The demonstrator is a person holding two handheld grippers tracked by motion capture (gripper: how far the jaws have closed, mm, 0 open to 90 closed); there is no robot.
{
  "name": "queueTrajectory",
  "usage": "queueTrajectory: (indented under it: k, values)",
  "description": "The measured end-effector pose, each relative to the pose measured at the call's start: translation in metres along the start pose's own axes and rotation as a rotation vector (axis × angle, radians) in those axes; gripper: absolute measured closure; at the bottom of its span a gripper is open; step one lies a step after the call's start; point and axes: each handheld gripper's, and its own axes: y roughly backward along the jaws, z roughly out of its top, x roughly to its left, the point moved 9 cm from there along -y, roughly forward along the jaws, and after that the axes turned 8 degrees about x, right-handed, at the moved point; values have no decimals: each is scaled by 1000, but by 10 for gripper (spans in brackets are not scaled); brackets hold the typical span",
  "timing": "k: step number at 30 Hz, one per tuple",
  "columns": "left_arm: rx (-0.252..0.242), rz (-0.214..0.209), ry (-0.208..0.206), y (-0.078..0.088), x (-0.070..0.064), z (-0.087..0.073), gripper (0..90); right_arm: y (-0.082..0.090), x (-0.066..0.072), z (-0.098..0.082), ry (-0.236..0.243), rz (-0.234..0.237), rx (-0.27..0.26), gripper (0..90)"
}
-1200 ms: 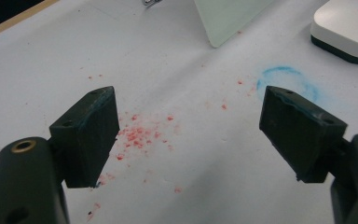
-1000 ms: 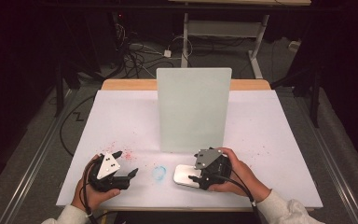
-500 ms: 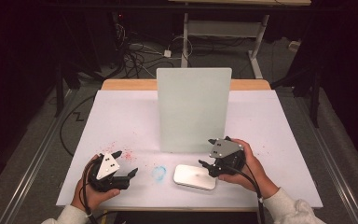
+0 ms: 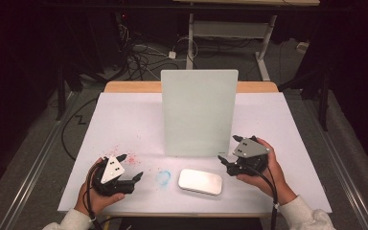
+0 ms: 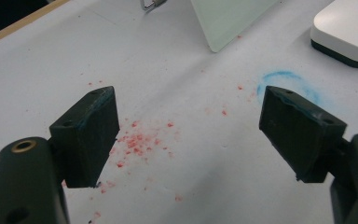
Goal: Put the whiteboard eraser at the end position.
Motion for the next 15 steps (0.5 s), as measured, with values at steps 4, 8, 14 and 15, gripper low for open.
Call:
queueTrajectory:
  k: [4, 8, 14, 15]
  values:
    - [-4, 8, -11, -1, 1, 1, 195, 6, -9, -10, -32, -41, -12, 184]
    - [-5, 12, -5, 1, -1, 2, 196, 13, -24, -25, -77, -129, -46, 169]
    - [-5, 23, -15, -1, 1, 3, 195, 19, -31, -47, -118, -139, -48, 166]
    - [0, 25, -15, -2, 2, 2, 195, 20, -32, -50, -117, -145, -45, 166]
